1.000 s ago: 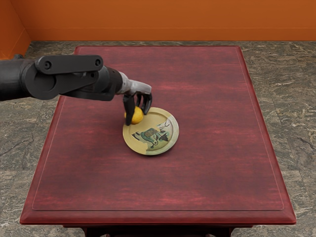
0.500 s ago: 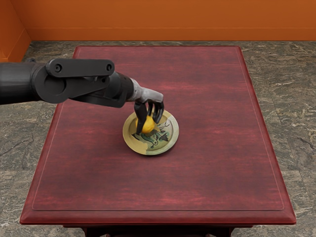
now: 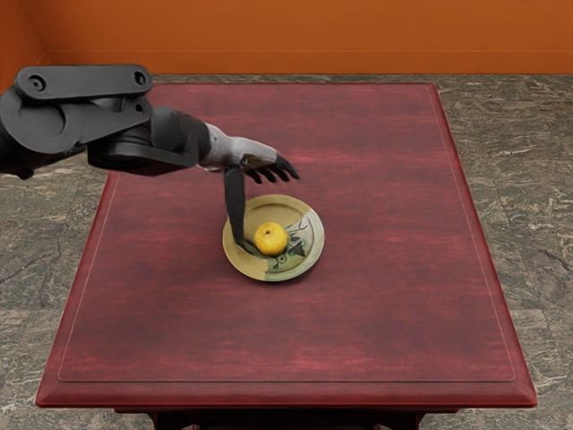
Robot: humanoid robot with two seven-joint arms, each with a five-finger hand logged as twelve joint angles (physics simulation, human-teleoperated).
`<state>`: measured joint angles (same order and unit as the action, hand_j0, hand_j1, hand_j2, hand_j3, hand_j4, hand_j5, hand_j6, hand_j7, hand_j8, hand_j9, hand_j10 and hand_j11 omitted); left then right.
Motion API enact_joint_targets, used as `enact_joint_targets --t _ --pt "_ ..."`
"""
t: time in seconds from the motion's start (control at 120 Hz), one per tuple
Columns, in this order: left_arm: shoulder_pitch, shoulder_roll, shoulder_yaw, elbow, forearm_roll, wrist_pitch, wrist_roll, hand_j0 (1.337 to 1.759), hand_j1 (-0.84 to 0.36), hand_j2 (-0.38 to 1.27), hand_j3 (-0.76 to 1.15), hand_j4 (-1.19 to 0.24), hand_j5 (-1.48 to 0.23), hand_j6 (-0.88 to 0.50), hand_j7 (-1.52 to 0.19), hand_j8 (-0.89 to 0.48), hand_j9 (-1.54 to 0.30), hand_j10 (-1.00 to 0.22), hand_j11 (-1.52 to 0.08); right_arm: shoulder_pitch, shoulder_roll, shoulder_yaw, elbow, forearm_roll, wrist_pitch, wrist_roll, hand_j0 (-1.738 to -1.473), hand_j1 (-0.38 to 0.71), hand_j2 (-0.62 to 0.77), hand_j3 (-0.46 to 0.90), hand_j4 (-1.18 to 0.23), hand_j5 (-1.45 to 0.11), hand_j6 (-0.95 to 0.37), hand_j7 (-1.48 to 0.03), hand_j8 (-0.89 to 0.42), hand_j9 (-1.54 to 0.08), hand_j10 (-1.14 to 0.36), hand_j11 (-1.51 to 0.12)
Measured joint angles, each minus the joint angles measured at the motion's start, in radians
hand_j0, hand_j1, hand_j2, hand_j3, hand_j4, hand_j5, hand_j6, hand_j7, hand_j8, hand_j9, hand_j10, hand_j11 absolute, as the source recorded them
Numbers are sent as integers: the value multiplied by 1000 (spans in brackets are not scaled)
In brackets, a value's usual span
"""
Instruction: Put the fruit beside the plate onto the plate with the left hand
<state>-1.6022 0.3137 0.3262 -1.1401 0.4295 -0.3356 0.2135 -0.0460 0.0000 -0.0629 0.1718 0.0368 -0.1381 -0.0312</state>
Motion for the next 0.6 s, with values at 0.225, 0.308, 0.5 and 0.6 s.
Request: enact_joint_targets --t 0.225,0.308,0.5,0.6 --pt "87 197 -178 -1 -198 -224 0 1658 309 24 0 -37 -50 -31 -48 -29 -48 -37 -48 0 0 0 0 0 0 0 -1658 -314 -6 0 -30 -38 -30 -38 -30 -38 -30 -38" --pt "133 259 -205 0 -281 -252 0 1658 323 16 0 -25 -33 -21 -32 -20 -32 -25 -32 0 0 0 0 0 0 0 -1658 -314 -6 0 -30 -38 -30 -38 -30 -38 -29 -38" --pt "210 365 -262 9 -346 -272 0 1658 339 7 0 -10 -13 -9 -13 -8 -13 -10 -13 0 0 0 0 0 0 0 -1658 -314 -6 0 -30 -38 -30 -38 -30 -38 -30 -38" --pt "251 380 -293 11 -353 -274 0 1658 343 4 0 -6 -8 -6 -8 -5 -8 -6 -8 0 0 0 0 0 0 0 -1658 -314 -6 0 -30 -38 -30 -38 -30 -38 -29 -38"
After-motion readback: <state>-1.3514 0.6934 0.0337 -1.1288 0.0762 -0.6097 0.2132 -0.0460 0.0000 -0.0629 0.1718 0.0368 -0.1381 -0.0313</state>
